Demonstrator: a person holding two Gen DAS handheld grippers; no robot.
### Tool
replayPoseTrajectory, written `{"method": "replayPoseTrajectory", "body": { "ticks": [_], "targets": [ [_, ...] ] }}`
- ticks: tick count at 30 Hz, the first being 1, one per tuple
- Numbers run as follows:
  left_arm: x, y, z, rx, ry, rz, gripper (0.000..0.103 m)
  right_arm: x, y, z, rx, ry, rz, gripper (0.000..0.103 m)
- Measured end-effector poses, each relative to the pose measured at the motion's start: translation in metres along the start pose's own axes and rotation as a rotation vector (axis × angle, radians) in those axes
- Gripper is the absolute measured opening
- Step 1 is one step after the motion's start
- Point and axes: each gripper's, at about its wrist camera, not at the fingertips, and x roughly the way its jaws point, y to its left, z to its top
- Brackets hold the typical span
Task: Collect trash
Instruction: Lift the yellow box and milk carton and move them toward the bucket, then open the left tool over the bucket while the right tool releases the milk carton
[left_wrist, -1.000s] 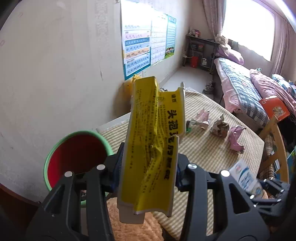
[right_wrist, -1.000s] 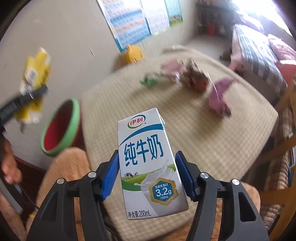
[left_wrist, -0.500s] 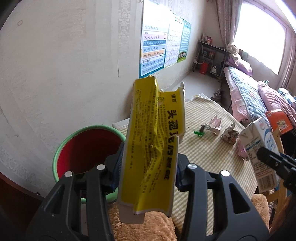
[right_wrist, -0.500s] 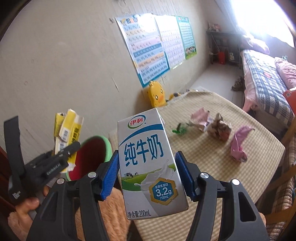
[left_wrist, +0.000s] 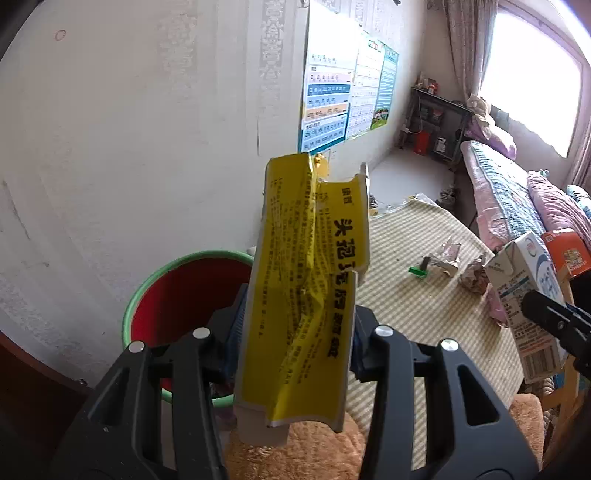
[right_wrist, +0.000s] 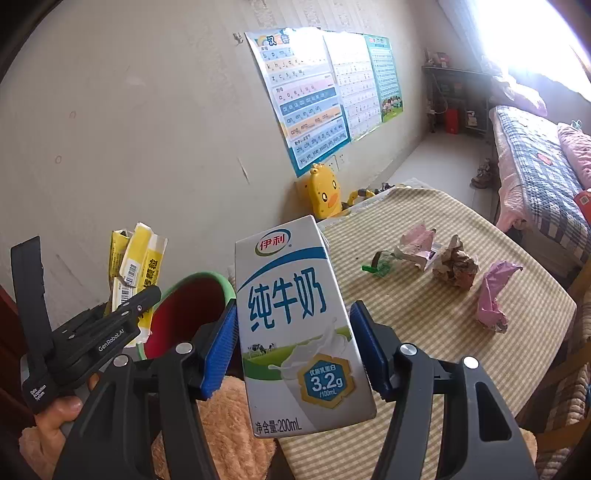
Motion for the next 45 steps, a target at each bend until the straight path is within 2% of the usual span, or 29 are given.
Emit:
{"method": "replayPoseTrajectory", "body": {
  "ticks": [24,37,45],
  "targets": [
    [0.005,0.044,-0.002,-0.061,-0.002,0.098,0.043,0.038,0.051,0.004,-0.083,0.049,0.082,0.059],
    [0.025,0.079,-0.012,-0.117,0.051,0.126,0.043,0.075,0.085,0.008,-0.141,0.107,0.114,0.059],
    [0.045,0.102,-0.025,-0.156,0.109,0.154,0.043,0.102,0.121,0.009,-0.217,0.135,0.088,0.059]
  ]
}}
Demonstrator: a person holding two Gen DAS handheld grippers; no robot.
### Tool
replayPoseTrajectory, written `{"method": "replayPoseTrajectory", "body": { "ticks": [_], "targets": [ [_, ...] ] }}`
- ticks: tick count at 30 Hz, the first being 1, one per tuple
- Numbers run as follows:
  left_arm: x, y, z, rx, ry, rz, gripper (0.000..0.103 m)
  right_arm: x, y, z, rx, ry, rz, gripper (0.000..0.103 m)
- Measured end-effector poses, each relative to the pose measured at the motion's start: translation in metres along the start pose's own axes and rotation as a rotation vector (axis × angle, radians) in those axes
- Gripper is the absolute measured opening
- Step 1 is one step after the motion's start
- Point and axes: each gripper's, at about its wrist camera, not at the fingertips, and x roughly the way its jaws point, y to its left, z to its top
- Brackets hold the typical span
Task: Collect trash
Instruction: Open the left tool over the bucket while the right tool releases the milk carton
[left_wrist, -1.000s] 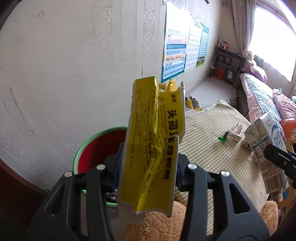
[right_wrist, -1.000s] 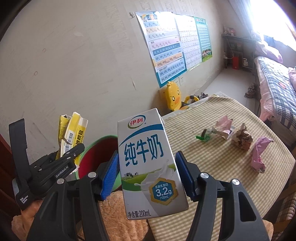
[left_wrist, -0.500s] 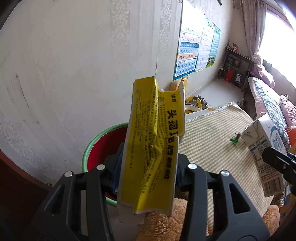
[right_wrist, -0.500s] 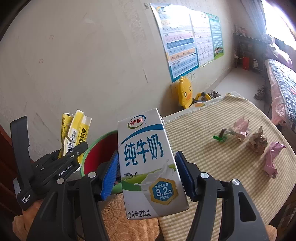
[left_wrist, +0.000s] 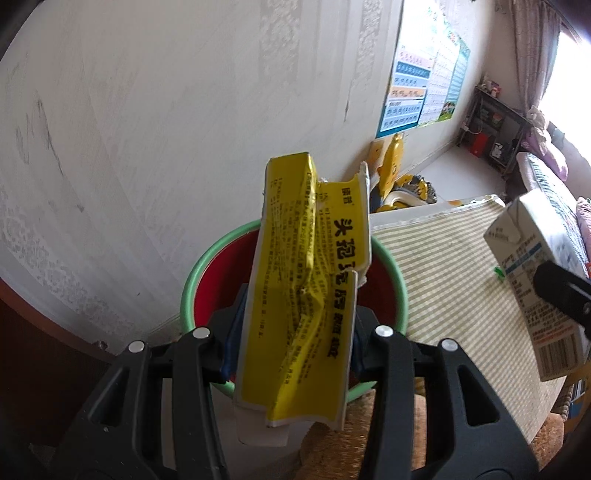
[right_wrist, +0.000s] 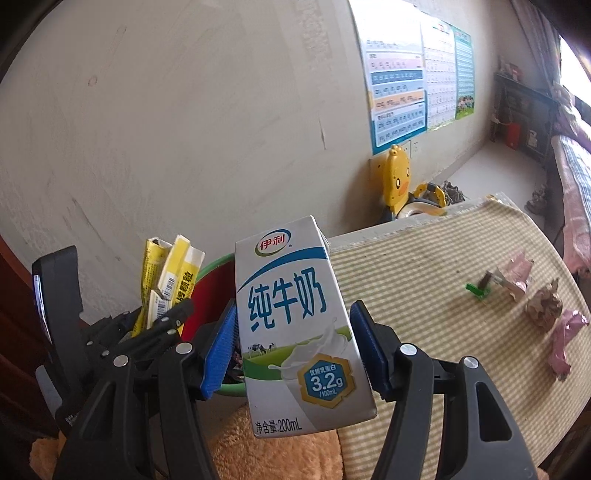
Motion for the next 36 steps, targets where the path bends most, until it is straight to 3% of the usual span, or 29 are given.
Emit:
{"method": "replayPoseTrajectory", "body": {
  "ticks": [14,23,26,28,36],
  "targets": [
    [0.046,0.021,-0.010,-0.030,0.102,0.041,0.043,0.045,0.039,0.013,-0.173,0.015,-0.141,0.059],
    [0.073,0.026,-0.010,-0.056,0.165,0.050,0.045,0.089,0.033,0.014,-0.133,0.138,-0.066,0.059],
    [0.079,0.027,-0.010,-0.068,0.179,0.052,0.054,0.098,0.034,0.015,-0.134,0.160,-0.055,0.060],
    [0.081,0.028,-0.010,-0.077,0.182,0.050,0.069,0.101,0.035,0.016,-0.142,0.163,-0.064,0.074],
    [0.076,0.027,-0.013,-0.055,0.175,0.056,0.070,0.093,0.030,0.014,-0.129,0.193,-0.126,0.075]
  ]
}}
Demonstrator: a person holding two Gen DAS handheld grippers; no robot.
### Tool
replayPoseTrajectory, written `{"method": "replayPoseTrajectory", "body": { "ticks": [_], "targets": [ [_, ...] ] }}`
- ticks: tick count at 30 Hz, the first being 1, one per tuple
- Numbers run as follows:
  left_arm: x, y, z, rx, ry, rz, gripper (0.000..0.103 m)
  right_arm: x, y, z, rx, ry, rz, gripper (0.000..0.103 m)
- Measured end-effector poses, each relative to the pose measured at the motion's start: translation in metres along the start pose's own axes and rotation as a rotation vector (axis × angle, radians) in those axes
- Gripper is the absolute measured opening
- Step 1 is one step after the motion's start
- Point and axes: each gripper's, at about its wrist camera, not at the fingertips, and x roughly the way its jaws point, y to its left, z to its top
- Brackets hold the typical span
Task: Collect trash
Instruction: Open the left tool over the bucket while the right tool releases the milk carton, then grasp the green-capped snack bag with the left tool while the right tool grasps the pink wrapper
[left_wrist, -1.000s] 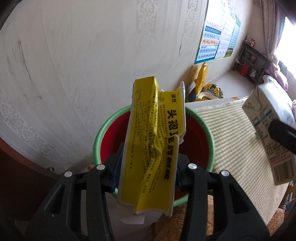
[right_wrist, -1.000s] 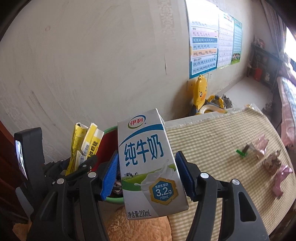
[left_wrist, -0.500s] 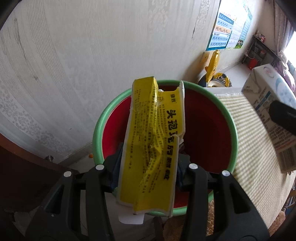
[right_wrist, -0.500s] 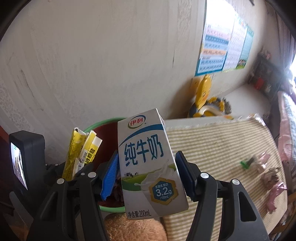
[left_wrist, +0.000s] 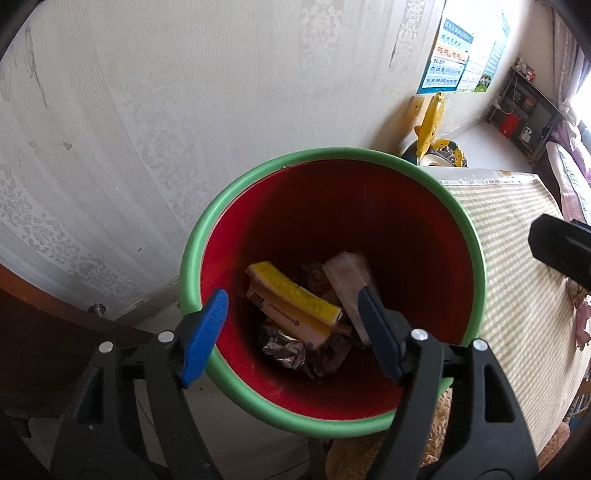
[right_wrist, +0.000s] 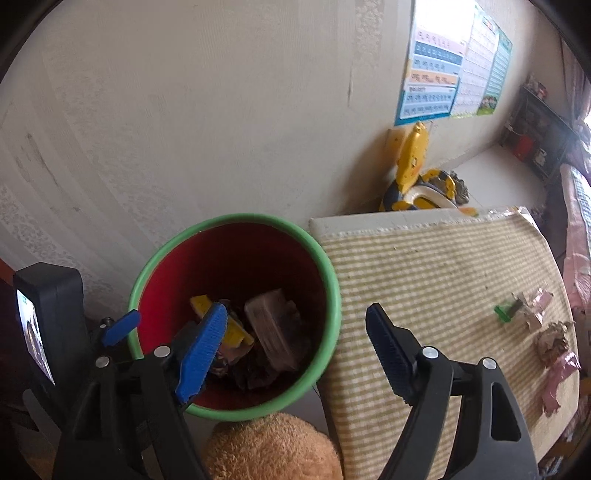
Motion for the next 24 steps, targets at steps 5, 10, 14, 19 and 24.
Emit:
{"method": "replayPoseTrajectory", "body": {
  "ticks": [5,10,14,19,24],
  "targets": [
    [-0.004,-0.006,-0.002,0.020,-0.007,0.002,0.070,-0.008,-0.004,-0.005,-0.006,0.005,-0.033,0.075],
    [-0.007,-0.011,-0.002,0.038,-0.013,0.013,0.070,-0.018,-0.007,-0.009,-0.034,-0.027,-0.096,0.075],
    [-0.011,-0.017,0.000,0.051,-0.021,0.021,0.070,-0.026,-0.016,-0.013,-0.014,-0.037,-0.079,0.075],
    [-0.020,-0.034,-0.001,0.092,-0.039,0.022,0.070,-0.038,-0.035,-0.017,0.039,-0.043,-0.051,0.075],
    [-0.029,-0.057,-0.002,0.139,-0.055,0.016,0.070,-0.053,-0.056,-0.024,0.083,-0.065,-0.064,0.075]
  ]
}}
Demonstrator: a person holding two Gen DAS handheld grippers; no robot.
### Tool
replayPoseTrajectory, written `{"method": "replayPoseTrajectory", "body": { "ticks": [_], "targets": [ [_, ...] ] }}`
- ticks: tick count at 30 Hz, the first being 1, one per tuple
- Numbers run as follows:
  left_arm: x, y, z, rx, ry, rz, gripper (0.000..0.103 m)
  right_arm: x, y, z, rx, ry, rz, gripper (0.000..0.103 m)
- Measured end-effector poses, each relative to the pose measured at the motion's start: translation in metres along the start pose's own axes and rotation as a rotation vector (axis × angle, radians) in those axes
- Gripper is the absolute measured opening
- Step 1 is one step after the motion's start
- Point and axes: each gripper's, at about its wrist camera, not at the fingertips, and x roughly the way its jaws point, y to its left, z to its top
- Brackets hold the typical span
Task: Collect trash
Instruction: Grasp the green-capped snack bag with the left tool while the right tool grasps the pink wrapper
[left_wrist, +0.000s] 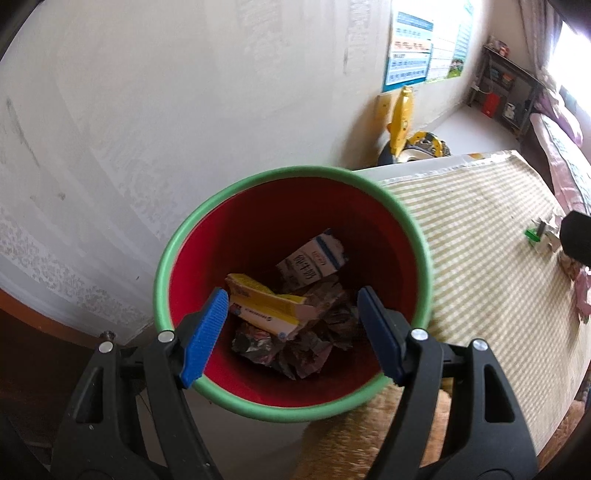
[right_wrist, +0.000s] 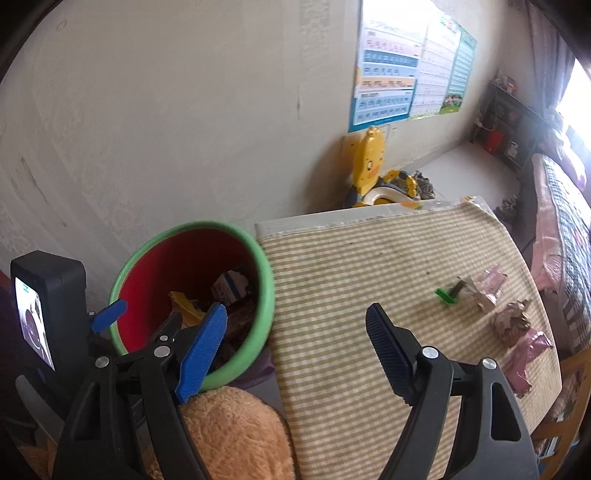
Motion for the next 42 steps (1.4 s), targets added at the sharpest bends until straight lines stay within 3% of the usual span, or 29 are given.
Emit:
{"method": "replayPoseTrajectory", "body": {
  "ticks": [8,20,30,38,42],
  "targets": [
    [-0.018,-0.039,0.003,0.076,-0.035,-0.003,0.070,-0.026,-0.041,-0.032,0.017,0.069,-0.002,0.079],
    [-0.022,-0.128,-0.004,0.261,-0.030,-0.036,0.070,-0.013,-0.141,-0.093,0.229,0.173,-0.095,0.079],
    [-0.017,-0.187,-0.008,0.376,-0.010,-0.054,0.070,-0.002,-0.208,-0.112,0.357,0.193,-0.145,0.079],
    [-0.010,-0.226,-0.012,0.438,0.007,-0.090,0.070,0.007,-0.236,-0.119,0.396,0.196,-0.166,0.079],
    [-0.011,-0.248,-0.013,0.470,0.002,-0.124,0.070,0.015,-0.265,-0.120,0.434,0.150,-0.220,0.079]
  ]
}}
